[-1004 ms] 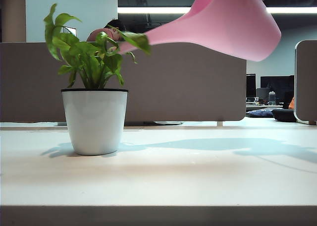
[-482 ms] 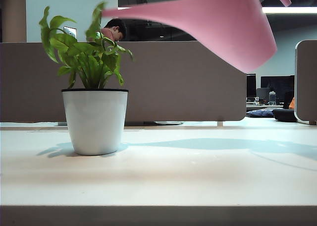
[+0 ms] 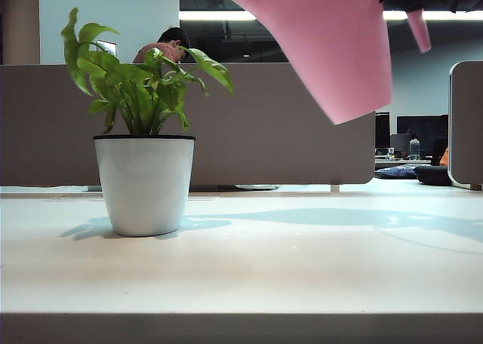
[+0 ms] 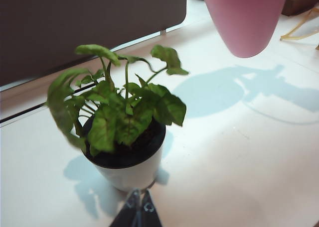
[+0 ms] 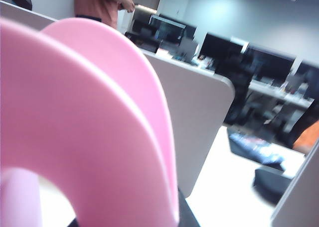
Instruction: Pick up the watering can from the table, water the potted plant, and put the can back.
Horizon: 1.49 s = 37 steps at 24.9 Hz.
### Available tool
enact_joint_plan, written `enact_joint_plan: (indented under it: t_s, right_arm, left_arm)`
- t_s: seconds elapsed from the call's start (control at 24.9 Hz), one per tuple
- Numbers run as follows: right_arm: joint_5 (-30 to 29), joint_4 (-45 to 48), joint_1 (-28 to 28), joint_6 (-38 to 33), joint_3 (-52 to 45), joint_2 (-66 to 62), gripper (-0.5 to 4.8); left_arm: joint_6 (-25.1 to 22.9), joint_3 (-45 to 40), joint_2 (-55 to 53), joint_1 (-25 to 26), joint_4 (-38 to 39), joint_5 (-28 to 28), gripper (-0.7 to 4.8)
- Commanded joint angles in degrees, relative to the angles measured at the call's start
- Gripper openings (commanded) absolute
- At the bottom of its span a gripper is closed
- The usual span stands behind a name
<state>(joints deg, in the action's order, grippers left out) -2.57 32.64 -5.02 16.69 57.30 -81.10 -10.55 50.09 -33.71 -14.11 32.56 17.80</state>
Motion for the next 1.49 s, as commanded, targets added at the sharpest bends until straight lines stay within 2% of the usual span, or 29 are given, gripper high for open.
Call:
enact_joint_plan:
  t_s: [0.04, 0.16, 0.36, 0.56, 0.84, 0.96, 1.41, 1.49]
  right_arm:
    - [0.09, 3.78, 1.51, -9.25, 0.48, -2.23, 0.52]
    - [-0.13, 3.82, 4.07, -16.92, 0.46, -5.11, 0.52]
    - [-2.38, 4.7, 7.28, -24.09, 0.39, -8.66, 0.52]
    - [-6.6, 10.29, 8.46, -23.47, -0.39, -14.23, 0.52]
    - [-6.4, 22.69, 8.41, -22.38, -5.2, -19.56, 0.53]
    - [-6.34, 26.84, 8.41, -18.64, -7.48, -20.48, 0.53]
    - [-6.51, 30.32, 8.22, -18.34, -8.94, -26.56, 0.53]
    - [-6.58, 30.05, 8.22, -18.34, -9.31, -26.62, 0.79]
  left_arm:
    - [0.04, 0.39, 0.09, 0.11, 0.2, 0.24, -0.05]
    - [0.04, 0.39, 0.09, 0.11, 0.2, 0.24, -0.05]
    - [0.04, 0.39, 0.09, 0.11, 0.39, 0.24, -0.05]
    - [0.02, 0.37, 0.07, 0.11, 0.46, 0.0, -0.05]
    - [0.02, 0.37, 0.07, 0.11, 1.07, 0.0, -0.05]
    - [0.02, 0.37, 0.07, 0.11, 1.7, -0.02, -0.05]
    - [-0.02, 0.35, 0.07, 0.11, 1.73, -0.02, -0.05]
    - [-0.02, 0.35, 0.07, 0.11, 1.73, -0.02, -0.05]
